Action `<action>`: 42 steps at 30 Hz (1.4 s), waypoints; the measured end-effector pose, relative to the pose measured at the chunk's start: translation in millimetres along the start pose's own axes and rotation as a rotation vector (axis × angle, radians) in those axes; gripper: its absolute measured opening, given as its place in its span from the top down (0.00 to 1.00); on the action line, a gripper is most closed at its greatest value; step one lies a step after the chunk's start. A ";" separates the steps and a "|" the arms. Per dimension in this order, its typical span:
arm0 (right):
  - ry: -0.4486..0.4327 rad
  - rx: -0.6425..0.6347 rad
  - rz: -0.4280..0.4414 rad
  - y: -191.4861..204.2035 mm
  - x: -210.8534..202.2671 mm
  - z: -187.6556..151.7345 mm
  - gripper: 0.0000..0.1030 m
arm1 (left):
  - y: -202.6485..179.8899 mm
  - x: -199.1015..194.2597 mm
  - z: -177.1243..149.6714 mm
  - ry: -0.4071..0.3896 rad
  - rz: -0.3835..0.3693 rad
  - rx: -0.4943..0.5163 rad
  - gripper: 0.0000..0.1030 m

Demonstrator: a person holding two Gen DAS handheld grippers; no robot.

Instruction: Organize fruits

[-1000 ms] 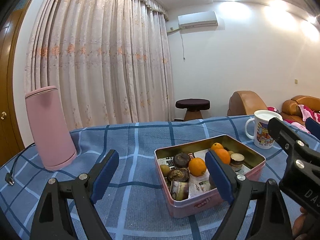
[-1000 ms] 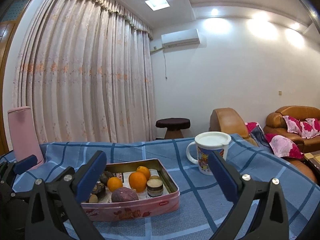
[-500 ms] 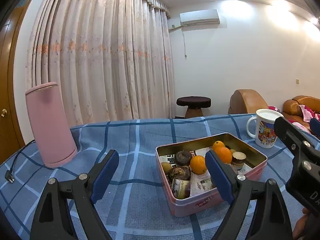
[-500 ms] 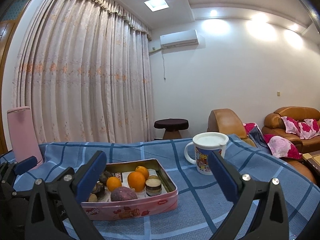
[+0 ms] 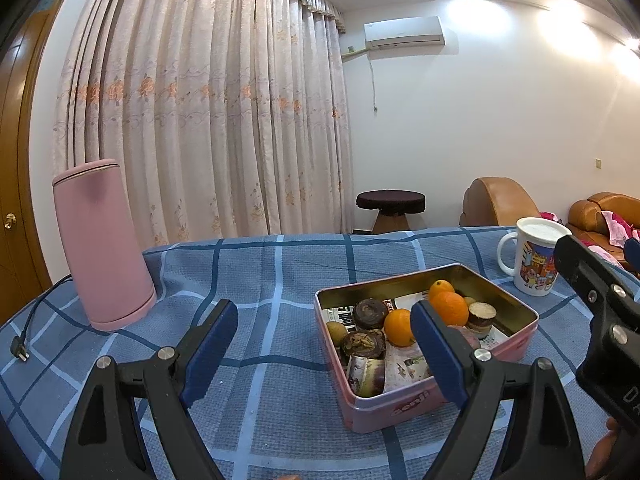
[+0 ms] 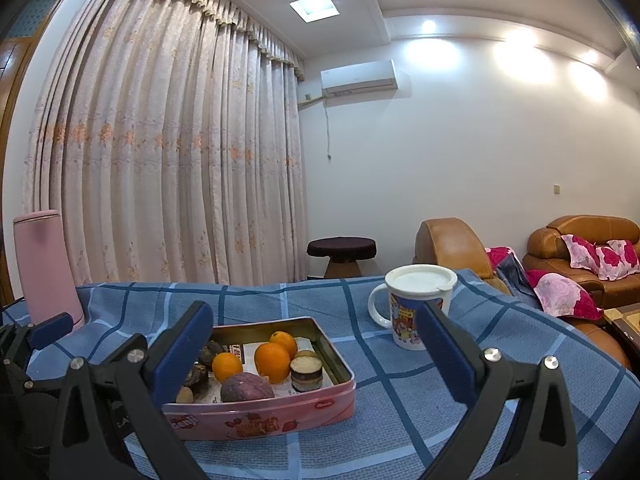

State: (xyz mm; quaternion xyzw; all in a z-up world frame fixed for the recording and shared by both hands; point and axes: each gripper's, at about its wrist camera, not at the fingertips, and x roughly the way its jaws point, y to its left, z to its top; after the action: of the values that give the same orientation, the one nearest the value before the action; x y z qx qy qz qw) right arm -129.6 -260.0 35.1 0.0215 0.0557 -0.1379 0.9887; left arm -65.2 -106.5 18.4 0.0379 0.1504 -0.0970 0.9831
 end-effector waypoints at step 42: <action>0.001 -0.005 0.001 0.6 0.6 -0.7 0.00 | 5.8 5.2 -2.9 0.032 0.016 -0.028 0.13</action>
State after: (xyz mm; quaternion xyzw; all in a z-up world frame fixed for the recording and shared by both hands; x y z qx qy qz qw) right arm -129.0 -259.6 34.4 0.0189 0.0567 -0.1370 0.9888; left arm -60.0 -101.5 14.3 0.0268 0.1672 -0.0864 0.9818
